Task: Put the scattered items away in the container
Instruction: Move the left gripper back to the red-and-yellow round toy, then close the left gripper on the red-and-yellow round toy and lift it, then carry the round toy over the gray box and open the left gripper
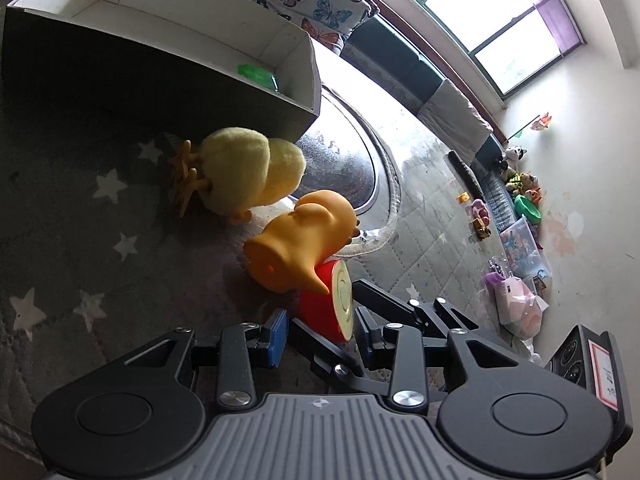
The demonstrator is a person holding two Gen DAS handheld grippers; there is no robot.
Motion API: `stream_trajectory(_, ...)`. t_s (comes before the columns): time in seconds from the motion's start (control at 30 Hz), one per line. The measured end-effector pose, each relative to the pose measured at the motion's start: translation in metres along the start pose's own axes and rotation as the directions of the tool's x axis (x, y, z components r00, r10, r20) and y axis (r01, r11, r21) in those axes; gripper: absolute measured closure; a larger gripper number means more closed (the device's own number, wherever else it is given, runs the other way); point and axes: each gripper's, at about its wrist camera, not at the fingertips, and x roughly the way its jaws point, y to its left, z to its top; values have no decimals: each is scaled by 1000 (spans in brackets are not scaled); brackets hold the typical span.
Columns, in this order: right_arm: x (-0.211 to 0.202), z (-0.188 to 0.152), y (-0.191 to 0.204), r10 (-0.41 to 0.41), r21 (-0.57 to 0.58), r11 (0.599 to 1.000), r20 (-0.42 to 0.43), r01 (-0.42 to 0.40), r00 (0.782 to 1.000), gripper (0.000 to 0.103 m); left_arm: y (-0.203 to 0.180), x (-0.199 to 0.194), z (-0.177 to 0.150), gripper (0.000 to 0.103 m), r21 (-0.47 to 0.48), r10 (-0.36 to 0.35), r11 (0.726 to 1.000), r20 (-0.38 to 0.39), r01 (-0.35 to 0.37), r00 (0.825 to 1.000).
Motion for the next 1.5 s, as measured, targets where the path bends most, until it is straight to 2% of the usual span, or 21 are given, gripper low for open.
stream_trajectory(0.2, 4, 1, -4, 0, 11, 1000, -3, 0, 1000, 36, 3, 4, 2, 65, -20, -6, 1000, 2, 6, 1000)
stream_trajectory(0.37, 5, -1, -3, 13, 18, 1000, -8, -13, 1000, 43, 6, 5, 1, 65, -27, -9, 1000, -2, 9, 1000)
stream_trajectory(0.73, -2, -4, 10, 31, 5, 1000, -6, -31, 1000, 44, 14, 5, -4, 65, -38, 1, 999, -14, -1, 1000)
stream_trajectory(1.03, -6, -3, 19, 16, -9, 1000, -1, -16, 1000, 45, 16, -4, -8, 67, -20, -8, 1000, -13, 8, 1000)
stream_trajectory(1.2, -15, 5, 26, 10, -30, 999, 19, -9, 1000, 45, 12, -21, -7, 67, 2, -21, 1000, 14, 21, 1000)
stream_trajectory(1.5, -29, 42, 40, 18, -96, 995, 94, -9, 995, 45, 6, -60, 11, 67, 47, -41, 998, 111, 36, 993)
